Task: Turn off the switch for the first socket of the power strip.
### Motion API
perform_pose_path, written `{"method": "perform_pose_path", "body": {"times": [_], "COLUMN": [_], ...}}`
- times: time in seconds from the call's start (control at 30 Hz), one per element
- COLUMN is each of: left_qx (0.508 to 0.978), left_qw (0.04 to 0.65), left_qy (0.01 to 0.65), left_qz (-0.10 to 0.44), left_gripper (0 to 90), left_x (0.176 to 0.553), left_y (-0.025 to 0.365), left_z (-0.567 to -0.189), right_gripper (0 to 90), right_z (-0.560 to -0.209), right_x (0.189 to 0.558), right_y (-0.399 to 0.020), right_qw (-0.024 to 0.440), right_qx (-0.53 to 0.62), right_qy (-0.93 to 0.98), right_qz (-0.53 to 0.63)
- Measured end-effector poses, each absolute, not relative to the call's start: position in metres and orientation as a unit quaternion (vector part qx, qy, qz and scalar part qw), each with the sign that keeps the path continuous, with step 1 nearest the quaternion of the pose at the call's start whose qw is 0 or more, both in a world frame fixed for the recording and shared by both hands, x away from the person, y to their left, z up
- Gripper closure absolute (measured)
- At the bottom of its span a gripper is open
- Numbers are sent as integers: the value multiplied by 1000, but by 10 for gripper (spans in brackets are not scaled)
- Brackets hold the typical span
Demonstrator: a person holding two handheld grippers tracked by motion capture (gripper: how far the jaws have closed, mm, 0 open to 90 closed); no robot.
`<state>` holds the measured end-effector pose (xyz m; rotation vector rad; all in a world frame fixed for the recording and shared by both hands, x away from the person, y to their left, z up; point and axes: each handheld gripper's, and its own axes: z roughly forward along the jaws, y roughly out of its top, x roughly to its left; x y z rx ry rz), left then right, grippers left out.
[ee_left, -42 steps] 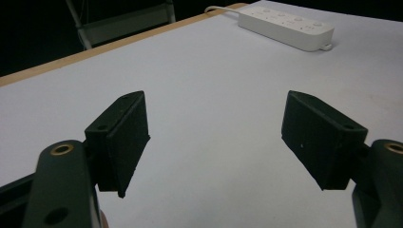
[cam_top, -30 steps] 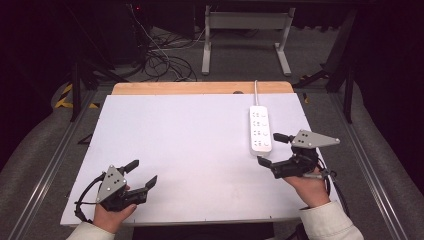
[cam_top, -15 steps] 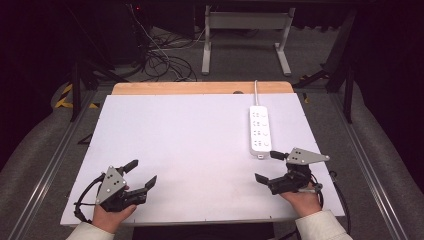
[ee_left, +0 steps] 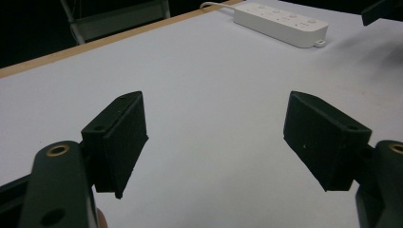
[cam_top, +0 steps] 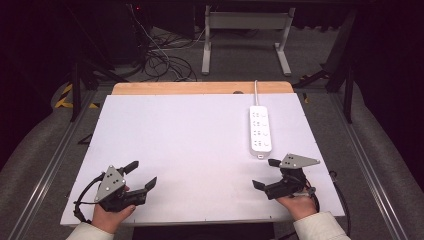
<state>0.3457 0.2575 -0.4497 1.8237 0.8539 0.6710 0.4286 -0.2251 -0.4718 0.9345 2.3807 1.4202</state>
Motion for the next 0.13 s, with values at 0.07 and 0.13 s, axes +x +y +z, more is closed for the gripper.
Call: {"method": "perform_pose_path", "body": {"times": [0.07,0.13], "left_qx": [753,752], "left_qw": [485,484], "left_qy": [348,347], "left_qz": [279,282], "left_gripper": [215,212], "left_x": [346,347], "left_y": [258,258], "left_z": [-450,-451], "right_gripper": [0,0], "right_z": [-472,-470], "right_x": [430,429], "right_y": [-228,-227], "right_qw": [106,124], "right_qx": [322,312], "right_qy": [805,806], "right_qz": [487,487]}}
